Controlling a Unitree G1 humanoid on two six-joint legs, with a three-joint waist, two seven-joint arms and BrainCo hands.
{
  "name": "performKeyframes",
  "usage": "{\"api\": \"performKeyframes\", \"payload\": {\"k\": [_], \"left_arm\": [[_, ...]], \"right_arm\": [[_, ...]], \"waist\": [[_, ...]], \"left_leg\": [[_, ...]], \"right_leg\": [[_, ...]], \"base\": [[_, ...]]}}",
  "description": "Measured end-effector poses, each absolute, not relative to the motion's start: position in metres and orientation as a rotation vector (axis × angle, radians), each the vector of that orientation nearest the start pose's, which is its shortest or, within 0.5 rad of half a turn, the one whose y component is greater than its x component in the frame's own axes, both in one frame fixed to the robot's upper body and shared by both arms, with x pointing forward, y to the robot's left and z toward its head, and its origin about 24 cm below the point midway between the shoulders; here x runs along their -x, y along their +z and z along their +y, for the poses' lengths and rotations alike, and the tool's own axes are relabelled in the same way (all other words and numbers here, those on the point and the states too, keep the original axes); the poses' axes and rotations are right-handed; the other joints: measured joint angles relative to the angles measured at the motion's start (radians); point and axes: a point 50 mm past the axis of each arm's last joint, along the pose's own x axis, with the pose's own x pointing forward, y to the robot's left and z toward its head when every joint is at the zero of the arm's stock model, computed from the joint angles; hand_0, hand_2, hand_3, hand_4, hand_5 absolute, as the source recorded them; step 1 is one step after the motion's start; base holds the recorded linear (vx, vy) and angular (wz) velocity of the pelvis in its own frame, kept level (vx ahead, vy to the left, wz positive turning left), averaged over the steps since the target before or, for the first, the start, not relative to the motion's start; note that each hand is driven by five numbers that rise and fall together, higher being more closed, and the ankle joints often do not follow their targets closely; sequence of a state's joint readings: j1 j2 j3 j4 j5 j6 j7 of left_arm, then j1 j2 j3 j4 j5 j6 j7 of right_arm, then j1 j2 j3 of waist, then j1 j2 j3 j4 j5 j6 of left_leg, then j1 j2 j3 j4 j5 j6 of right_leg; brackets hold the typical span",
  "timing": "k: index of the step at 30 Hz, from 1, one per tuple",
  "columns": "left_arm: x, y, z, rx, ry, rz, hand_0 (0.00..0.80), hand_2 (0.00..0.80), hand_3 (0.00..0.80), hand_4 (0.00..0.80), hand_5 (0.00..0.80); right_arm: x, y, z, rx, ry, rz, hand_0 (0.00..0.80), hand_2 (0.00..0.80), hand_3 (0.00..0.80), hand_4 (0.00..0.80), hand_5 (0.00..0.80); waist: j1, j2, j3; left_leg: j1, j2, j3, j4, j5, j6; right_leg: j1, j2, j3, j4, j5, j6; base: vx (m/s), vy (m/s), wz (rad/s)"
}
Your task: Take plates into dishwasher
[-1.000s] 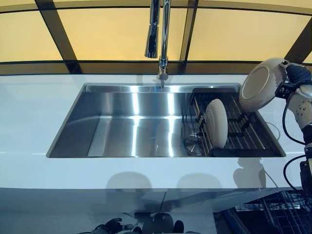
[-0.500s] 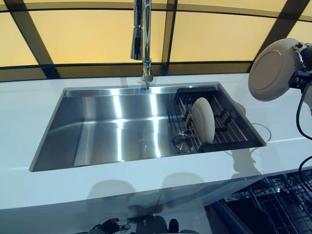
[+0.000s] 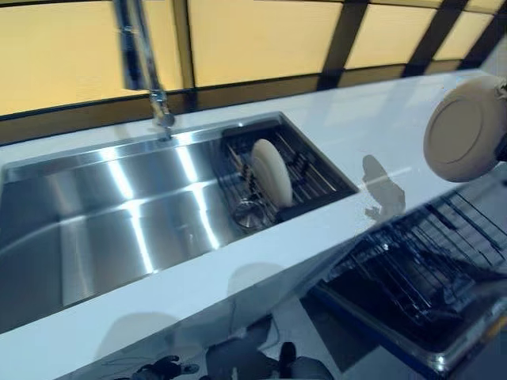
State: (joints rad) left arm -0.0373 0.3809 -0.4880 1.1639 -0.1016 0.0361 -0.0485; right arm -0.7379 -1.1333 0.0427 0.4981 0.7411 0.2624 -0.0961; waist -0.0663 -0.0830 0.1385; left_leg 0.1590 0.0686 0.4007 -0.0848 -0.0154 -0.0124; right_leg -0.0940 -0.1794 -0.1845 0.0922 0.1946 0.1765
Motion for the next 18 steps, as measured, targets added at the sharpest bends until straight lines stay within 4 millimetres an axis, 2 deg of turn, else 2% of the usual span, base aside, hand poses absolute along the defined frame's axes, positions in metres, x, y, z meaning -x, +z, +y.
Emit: {"api": "performKeyframes", "payload": {"k": [1, 2, 3, 4, 5, 6, 7, 8, 10, 13, 18], "left_arm": [[-0.106, -0.151, 0.251, -0.507, -0.183, 1.226, 0.0, 0.0, 0.0, 0.0, 0.0], [-0.108, -0.151, 0.251, -0.507, -0.182, 1.218, 0.0, 0.0, 0.0, 0.0, 0.0], [-0.11, -0.151, 0.249, -0.499, -0.18, 1.211, 0.0, 0.0, 0.0, 0.0, 0.0], [-0.112, -0.151, 0.247, -0.488, -0.175, 1.203, 0.0, 0.0, 0.0, 0.0, 0.0], [-0.115, -0.15, 0.244, -0.477, -0.177, 1.189, 0.0, 0.0, 0.0, 0.0, 0.0], [-0.116, -0.15, 0.242, -0.47, -0.178, 1.179, 0.0, 0.0, 0.0, 0.0, 0.0], [-0.115, -0.15, 0.246, -0.474, -0.172, 1.176, 0.0, 0.0, 0.0, 0.0, 0.0], [-0.113, -0.149, 0.251, -0.482, -0.161, 1.184, 0.0, 0.0, 0.0, 0.0, 0.0], [-0.114, -0.149, 0.248, -0.475, -0.164, 1.178, 0.0, 0.0, 0.0, 0.0, 0.0], [-0.115, -0.151, 0.24, -0.46, -0.173, 1.168, 0.0, 0.0, 0.0, 0.0, 0.0], [-0.107, -0.152, 0.242, -0.457, -0.168, 1.174, 0.0, 0.0, 0.0, 0.0, 0.0]], "right_arm": [[-0.313, 0.274, -0.369, 0.226, -0.401, -0.148, 0.8, 0.8, 0.8, 0.8, 0.8], [-0.313, 0.27, -0.368, 0.23, -0.386, -0.138, 0.8, 0.8, 0.8, 0.8, 0.8], [-0.313, 0.265, -0.368, 0.23, -0.379, -0.121, 0.8, 0.8, 0.8, 0.8, 0.8], [-0.312, 0.258, -0.37, 0.233, -0.38, -0.099, 0.8, 0.8, 0.8, 0.8, 0.8], [-0.31, 0.25, -0.374, 0.238, -0.391, -0.068, 0.8, 0.8, 0.8, 0.8, 0.8], [-0.309, 0.246, -0.375, 0.242, -0.39, -0.054, 0.8, 0.8, 0.8, 0.8, 0.8], [-0.309, 0.244, -0.374, 0.248, -0.378, -0.046, 0.8, 0.8, 0.8, 0.8, 0.8], [-0.309, 0.243, -0.373, 0.251, -0.367, -0.043, 0.8, 0.8, 0.8, 0.8, 0.8], [-0.31, 0.246, -0.369, 0.257, -0.345, -0.059, 0.8, 0.8, 0.8, 0.8, 0.8], [-0.31, 0.24, -0.366, 0.259, -0.319, -0.043, 0.8, 0.8, 0.8, 0.8, 0.8], [-0.306, 0.223, -0.364, 0.288, -0.276, 0.012, 0.8, 0.8, 0.8, 0.8, 0.8]], "waist": [[-0.002, -0.001, 0.002], [-0.007, -0.005, 0.004], [-0.007, -0.001, 0.011], [-0.035, 0.01, 0.014], [-0.056, 0.031, 0.014], [-0.051, 0.043, 0.011], [-0.045, 0.035, 0.005], [-0.047, 0.018, -0.003], [-0.032, 0.016, -0.004], [-0.035, 0.013, -0.004], [-0.056, -0.001, -0.028]], "left_leg": [[-0.011, -0.011, -0.014, -0.003, -0.008, 0.008], [-0.016, -0.018, -0.023, -0.006, -0.009, 0.007], [-0.021, -0.002, -0.014, -0.007, -0.008, -0.002], [-0.025, 0.016, -0.009, -0.007, 0.001, -0.011], [-0.025, 0.043, -0.002, -0.006, 0.01, -0.024], [-0.015, 0.064, 0.016, -0.005, 0.011, -0.035], [-0.01, 0.067, 0.029, 0.001, 0.013, -0.055], [-0.01, 0.066, 0.037, 0.001, 0.026, -0.071], [-0.015, 0.077, 0.035, -0.001, 0.031, -0.072], [-0.02, 0.077, 0.033, -0.001, 0.029, -0.08], [-0.019, 0.083, 0.015, -0.003, 0.039, -0.101]], "right_leg": [[-0.007, 0.015, 0.015, -0.035, 0.019, -0.008], [0.0, 0.023, 0.025, -0.089, 0.045, 0.008], [0.006, 0.025, 0.036, -0.142, 0.073, 0.033], [0.005, 0.026, 0.021, -0.121, 0.047, 0.021], [0.004, 0.019, -0.016, -0.043, -0.006, -0.028], [0.006, 0.001, -0.026, 0.017, -0.036, -0.033], [0.032, -0.014, -0.029, 0.034, -0.052, -0.028], [0.053, -0.008, -0.015, -0.011, -0.069, -0.026], [0.06, 0.019, -0.015, -0.076, -0.074, -0.033], [0.082, 0.03, -0.016, -0.131, -0.087, -0.071], [0.09, 0.038, -0.016, -0.146, -0.085, -0.073]], "base": [[-0.089, -0.07, -1.02], [-0.084, -0.088, -1.06], [-0.068, -0.096, -0.65], [-0.055, -0.141, -0.29], [-0.038, -0.144, -0.11], [-0.036, -0.182, -0.33], [-0.033, -0.153, -0.54], [-0.038, -0.223, -0.53], [-0.047, -0.226, -0.52], [-0.055, -0.236, -0.2], [-0.037, -0.201, -0.01]]}}
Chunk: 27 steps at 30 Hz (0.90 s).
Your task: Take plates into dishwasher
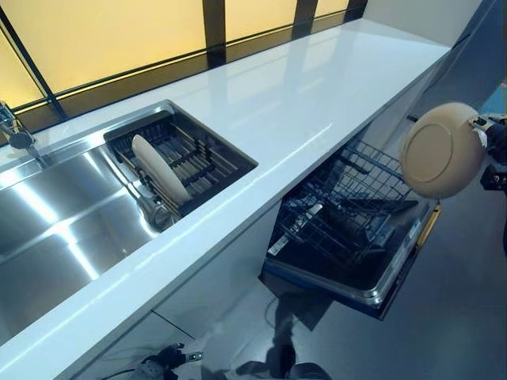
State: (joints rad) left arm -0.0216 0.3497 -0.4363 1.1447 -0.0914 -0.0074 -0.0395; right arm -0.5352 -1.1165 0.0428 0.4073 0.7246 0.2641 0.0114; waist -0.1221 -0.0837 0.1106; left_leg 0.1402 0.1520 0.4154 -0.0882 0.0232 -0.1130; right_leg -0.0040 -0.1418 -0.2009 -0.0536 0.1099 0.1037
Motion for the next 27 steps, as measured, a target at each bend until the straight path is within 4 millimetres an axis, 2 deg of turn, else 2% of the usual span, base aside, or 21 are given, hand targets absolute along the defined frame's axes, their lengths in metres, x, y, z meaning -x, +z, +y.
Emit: {"api": "performKeyframes", "payload": {"k": [5, 6, 7, 10, 14, 18, 27], "left_arm": [[-0.093, -0.156, 0.244, -0.453, -0.166, 1.211, 0.0, 0.0, 0.0, 0.0, 0.0], [-0.092, -0.156, 0.244, -0.455, -0.166, 1.213, 0.0, 0.0, 0.0, 0.0, 0.0], [-0.091, -0.156, 0.244, -0.459, -0.169, 1.215, 0.0, 0.0, 0.0, 0.0, 0.0], [-0.091, -0.157, 0.241, -0.479, -0.194, 1.209, 0.0, 0.0, 0.0, 0.0, 0.0], [-0.095, -0.158, 0.233, -0.464, -0.207, 1.193, 0.0, 0.0, 0.0, 0.0, 0.0], [-0.095, -0.158, 0.23, -0.457, -0.211, 1.192, 0.0, 0.0, 0.0, 0.0, 0.0], [-0.101, -0.157, 0.228, -0.456, -0.215, 1.178, 0.0, 0.0, 0.0, 0.0, 0.0]], "right_arm": [[-0.308, 0.216, -0.346, 0.345, -0.169, 0.018, 0.8, 0.8, 0.8, 0.8, 0.8], [-0.309, 0.215, -0.342, 0.366, -0.145, 0.014, 0.8, 0.8, 0.8, 0.8, 0.8], [-0.31, 0.214, -0.337, 0.378, -0.125, 0.01, 0.8, 0.8, 0.8, 0.8, 0.8], [-0.311, 0.212, -0.326, 0.414, -0.068, 0.004, 0.8, 0.8, 0.8, 0.8, 0.8], [-0.312, 0.207, -0.32, 0.46, -0.029, 0.017, 0.8, 0.8, 0.8, 0.8, 0.8], [-0.312, 0.205, -0.31, 0.513, 0.021, 0.02, 0.8, 0.8, 0.8, 0.8, 0.8], [-0.314, 0.186, -0.296, 0.567, 0.091, 0.073, 0.8, 0.8, 0.8, 0.8, 0.8]], "waist": [[0.001, -0.034, -0.04], [0.003, -0.036, -0.045], [0.004, -0.038, -0.05], [0.015, -0.03, -0.055], [0.03, -0.002, -0.055], [0.028, 0.021, -0.05], [0.029, 0.036, -0.041]], "left_leg": [[-0.01, -0.001, -0.007, 0.004, 0.006, -0.007], [-0.013, -0.001, -0.011, 0.005, 0.015, -0.02], [-0.014, -0.002, -0.014, 0.005, 0.015, -0.019], [-0.015, -0.002, -0.022, 0.005, 0.017, -0.018], [-0.03, -0.003, -0.041, 0.005, 0.021, -0.014], [-0.041, -0.002, -0.047, 0.005, 0.022, -0.012], [-0.051, -0.002, -0.064, 0.004, 0.027, -0.012]], "right_leg": [[0.001, 0.0, -0.001, -0.014, 0.012, -0.005], [0.002, 0.0, -0.001, -0.02, 0.014, -0.004], [0.003, 0.0, -0.001, -0.022, 0.015, -0.004], [0.004, 0.0, -0.002, -0.026, 0.016, -0.004], [0.003, 0.0, -0.005, -0.031, 0.017, -0.004], [0.003, 0.0, -0.01, -0.031, 0.016, -0.002], [0.003, -0.002, -0.025, -0.032, 0.013, 0.0]], "base": [[-0.041, -0.16, 0.04], [-0.055, -0.125, 0.05], [-0.06, -0.108, 0.06], [-0.063, -0.083, 0.08], [-0.064, -0.053, 0.13], [-0.033, -0.03, 0.05], [-0.011, -0.007, 0.04]]}}
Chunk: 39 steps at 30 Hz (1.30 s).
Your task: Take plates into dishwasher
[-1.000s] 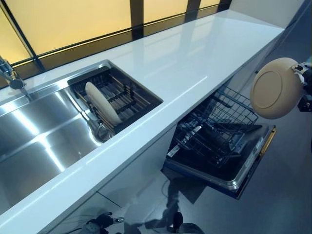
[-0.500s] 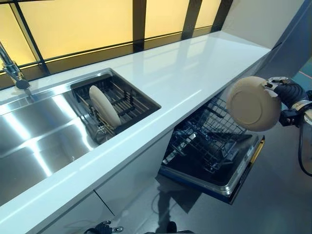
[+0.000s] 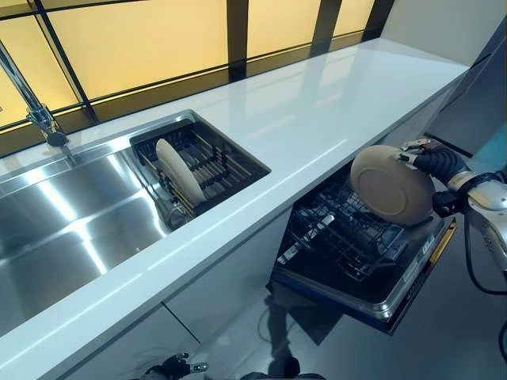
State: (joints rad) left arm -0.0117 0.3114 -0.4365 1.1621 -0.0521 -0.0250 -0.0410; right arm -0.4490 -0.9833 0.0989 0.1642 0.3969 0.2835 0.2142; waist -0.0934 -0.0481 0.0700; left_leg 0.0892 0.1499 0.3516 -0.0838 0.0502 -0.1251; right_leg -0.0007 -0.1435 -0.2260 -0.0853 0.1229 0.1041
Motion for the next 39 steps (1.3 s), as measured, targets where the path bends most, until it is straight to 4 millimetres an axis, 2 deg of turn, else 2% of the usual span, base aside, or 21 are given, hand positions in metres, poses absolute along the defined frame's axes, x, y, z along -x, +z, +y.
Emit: {"api": "performKeyframes", "payload": {"k": [10, 24, 28, 31, 39], "left_arm": [[-0.108, -0.156, 0.224, -0.449, -0.224, 1.16, 0.0, 0.0, 0.0, 0.0, 0.0], [-0.117, -0.154, 0.222, -0.451, -0.228, 1.143, 0.0, 0.0, 0.0, 0.0, 0.0], [-0.118, -0.154, 0.222, -0.451, -0.229, 1.139, 0.0, 0.0, 0.0, 0.0, 0.0], [-0.118, -0.154, 0.222, -0.451, -0.229, 1.139, 0.0, 0.0, 0.0, 0.0, 0.0], [-0.117, -0.154, 0.222, -0.452, -0.229, 1.142, 0.0, 0.0, 0.0, 0.0, 0.0]], "right_arm": [[-0.312, 0.156, -0.287, 0.595, 0.136, 0.157, 0.8, 0.8, 0.8, 0.8, 0.8], [-0.314, 0.125, -0.272, 0.596, 0.148, 0.211, 0.8, 0.8, 0.8, 0.8, 0.8], [-0.314, 0.112, -0.276, 0.578, 0.116, 0.249, 0.8, 0.8, 0.8, 0.8, 0.8], [-0.315, 0.112, -0.276, 0.582, 0.106, 0.242, 0.8, 0.8, 0.8, 0.8, 0.8], [-0.314, 0.104, -0.288, 0.602, 0.042, 0.284, 0.8, 0.8, 0.8, 0.8, 0.8]], "waist": [[0.002, 0.021, 0.026], [0.003, 0.014, 0.053], [0.012, 0.014, 0.054], [0.027, 0.014, 0.057], [0.031, 0.012, 0.068]], "left_leg": [[-0.014, 0.0, -0.027, 0.0, 0.009, 0.002], [-0.014, 0.0, -0.05, 0.0, 0.01, 0.001], [-0.014, 0.0, -0.053, 0.0, 0.011, 0.0], [-0.014, 0.0, -0.055, 0.0, 0.011, 0.0], [-0.016, 0.0, -0.078, 0.0, 0.012, -0.001]], "right_leg": [[0.0, 0.0, -0.006, 0.0, -0.002, -0.001], [0.015, 0.0, -0.014, 0.0, -0.01, 0.002], [0.018, 0.0, -0.016, 0.0, -0.012, 0.003], [0.021, 0.0, -0.019, 0.0, -0.015, 0.006], [0.034, 0.0, -0.031, 0.0, -0.023, 0.004]], "base": [[-0.009, -0.002, 0.08], [-0.001, -0.004, 0.04], [0.012, -0.012, 0.03], [0.037, -0.021, 0.03], [0.021, -0.016, 0.09]]}}
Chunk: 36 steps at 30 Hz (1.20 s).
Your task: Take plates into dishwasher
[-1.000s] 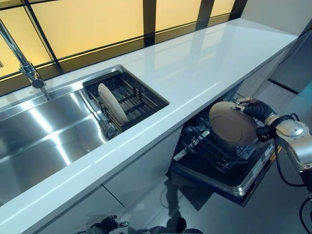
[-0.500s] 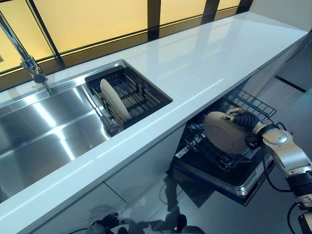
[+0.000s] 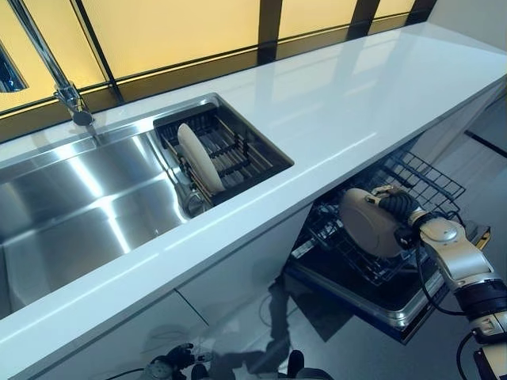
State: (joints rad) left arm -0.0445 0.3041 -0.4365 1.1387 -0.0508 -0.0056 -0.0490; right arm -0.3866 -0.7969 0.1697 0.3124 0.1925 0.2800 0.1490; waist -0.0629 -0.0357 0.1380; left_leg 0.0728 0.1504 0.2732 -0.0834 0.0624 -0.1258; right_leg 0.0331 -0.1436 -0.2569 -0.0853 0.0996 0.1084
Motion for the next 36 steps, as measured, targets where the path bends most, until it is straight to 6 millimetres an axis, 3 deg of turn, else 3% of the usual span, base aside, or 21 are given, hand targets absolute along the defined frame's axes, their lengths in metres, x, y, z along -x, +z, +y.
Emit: {"api": "performKeyframes", "payload": {"k": [18, 30, 36], "left_arm": [[-0.125, -0.152, 0.22, -0.486, -0.256, 1.116, 0.0, 0.0, 0.0, 0.0, 0.0], [-0.131, -0.149, 0.224, -0.5, -0.252, 1.103, 0.0, 0.0, 0.0, 0.0, 0.0], [-0.136, -0.146, 0.228, -0.511, -0.253, 1.093, 0.0, 0.0, 0.0, 0.0, 0.0]], "right_arm": [[-0.309, 0.085, -0.311, 0.635, -0.058, 0.386, 0.8, 0.8, 0.8, 0.8, 0.8], [-0.314, 0.077, -0.311, 0.674, -0.08, 0.401, 0.8, 0.8, 0.8, 0.8, 0.8], [-0.319, 0.078, -0.312, 0.694, -0.09, 0.411, 0.8, 0.8, 0.8, 0.8, 0.8]], "waist": [[0.025, 0.014, 0.024], [0.03, 0.02, 0.054], [0.053, 0.03, 0.075]], "left_leg": [[-0.017, -0.001, -0.023, 0.002, 0.004, 0.0], [-0.049, -0.002, -0.061, 0.002, 0.02, 0.002], [-0.053, -0.003, -0.065, 0.003, 0.02, 0.002]], "right_leg": [[-0.001, 0.0, -0.004, 0.0, -0.003, 0.001], [-0.007, 0.0, -0.015, 0.0, -0.007, 0.001], [-0.008, 0.0, -0.019, 0.0, -0.007, 0.001]], "base": [[0.0, -0.007, 0.03], [-0.016, -0.02, 0.09], [-0.009, -0.01, 0.01]]}}
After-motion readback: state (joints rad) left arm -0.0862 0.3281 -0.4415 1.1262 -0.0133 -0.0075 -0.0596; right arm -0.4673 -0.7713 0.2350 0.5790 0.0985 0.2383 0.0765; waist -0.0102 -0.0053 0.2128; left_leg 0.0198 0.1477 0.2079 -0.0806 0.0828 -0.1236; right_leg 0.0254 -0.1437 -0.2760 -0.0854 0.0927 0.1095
